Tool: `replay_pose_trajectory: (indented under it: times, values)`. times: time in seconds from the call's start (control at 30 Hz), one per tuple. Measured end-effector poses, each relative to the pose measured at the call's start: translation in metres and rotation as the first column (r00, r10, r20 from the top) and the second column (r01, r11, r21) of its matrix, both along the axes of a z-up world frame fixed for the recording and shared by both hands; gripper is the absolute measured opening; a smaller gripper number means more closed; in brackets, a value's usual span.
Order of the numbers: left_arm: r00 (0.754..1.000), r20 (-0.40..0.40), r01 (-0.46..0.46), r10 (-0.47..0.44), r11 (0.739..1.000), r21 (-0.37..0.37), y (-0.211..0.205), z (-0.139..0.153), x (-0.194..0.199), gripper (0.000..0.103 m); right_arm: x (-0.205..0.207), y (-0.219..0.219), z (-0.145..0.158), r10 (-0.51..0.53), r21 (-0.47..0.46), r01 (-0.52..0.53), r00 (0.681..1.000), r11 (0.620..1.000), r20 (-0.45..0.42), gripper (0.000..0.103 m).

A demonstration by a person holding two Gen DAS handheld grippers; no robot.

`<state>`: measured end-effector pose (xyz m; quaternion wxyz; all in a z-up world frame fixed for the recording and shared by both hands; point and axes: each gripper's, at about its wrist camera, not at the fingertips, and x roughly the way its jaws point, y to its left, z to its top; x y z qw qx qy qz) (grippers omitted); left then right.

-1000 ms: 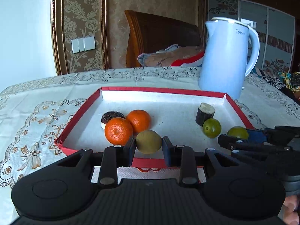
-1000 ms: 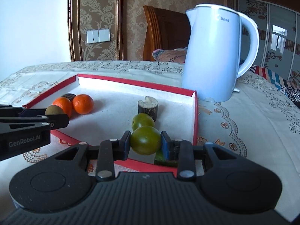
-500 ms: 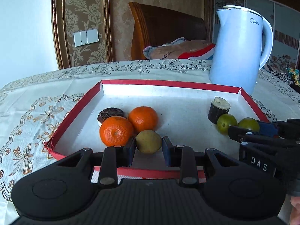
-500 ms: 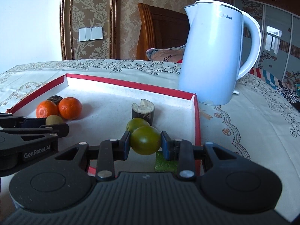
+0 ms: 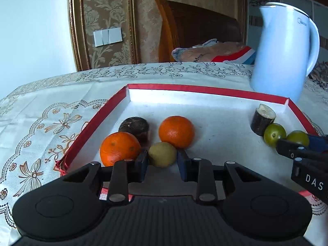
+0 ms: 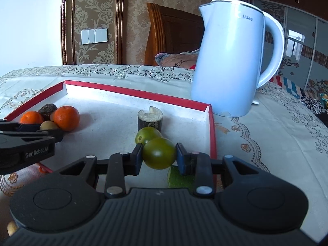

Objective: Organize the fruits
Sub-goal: 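Carry the potato with the left tool while the right tool carries the green fruit into the tray, then open both tools to release the potato and green fruit in the tray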

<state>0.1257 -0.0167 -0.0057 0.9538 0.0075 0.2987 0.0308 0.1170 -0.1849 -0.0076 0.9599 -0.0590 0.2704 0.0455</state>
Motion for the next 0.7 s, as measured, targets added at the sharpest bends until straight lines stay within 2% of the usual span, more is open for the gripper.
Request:
replay_pose_trajectory:
  times: [0.07, 0.23, 0.47, 0.5, 0.6, 0.7]
  values:
    - [1.0, -0.004, -0.001, 0.001, 1.0, -0.028, 0.004, 0.001, 0.0, 0.031, 0.004, 0.002, -0.001, -0.006, -0.003, 0.006, 1.0, 1.0, 0.0, 0.032]
    - [1.0, 0.006, 0.004, -0.005, 1.0, 0.005, -0.001, 0.0, -0.002, 0.03, 0.011, 0.001, -0.003, -0.017, 0.013, 0.017, 1.0, 1.0, -0.004, 0.032]
    - [1.0, 0.009, 0.017, -0.017, 1.0, -0.018, 0.0, 0.0, -0.004, 0.033, 0.011, -0.001, -0.002, -0.017, 0.027, 0.017, 1.0, 0.999, 0.002, 0.033]
    - [1.0, 0.01, 0.023, -0.023, 1.0, -0.021, 0.0, 0.0, -0.004, 0.035, 0.011, -0.002, -0.002, -0.015, 0.036, 0.015, 1.0, 0.999, 0.002, 0.033]
    - [0.999, 0.019, 0.047, -0.047, 0.999, -0.02, -0.003, 0.0, -0.006, 0.049, 0.011, -0.003, -0.002, -0.016, 0.04, 0.016, 1.0, 0.999, 0.001, 0.033]
    - [0.998, 0.047, 0.049, -0.049, 0.999, -0.001, -0.006, 0.002, -0.01, 0.062, 0.01, -0.003, -0.002, -0.021, 0.041, 0.02, 1.0, 0.999, 0.009, 0.039]
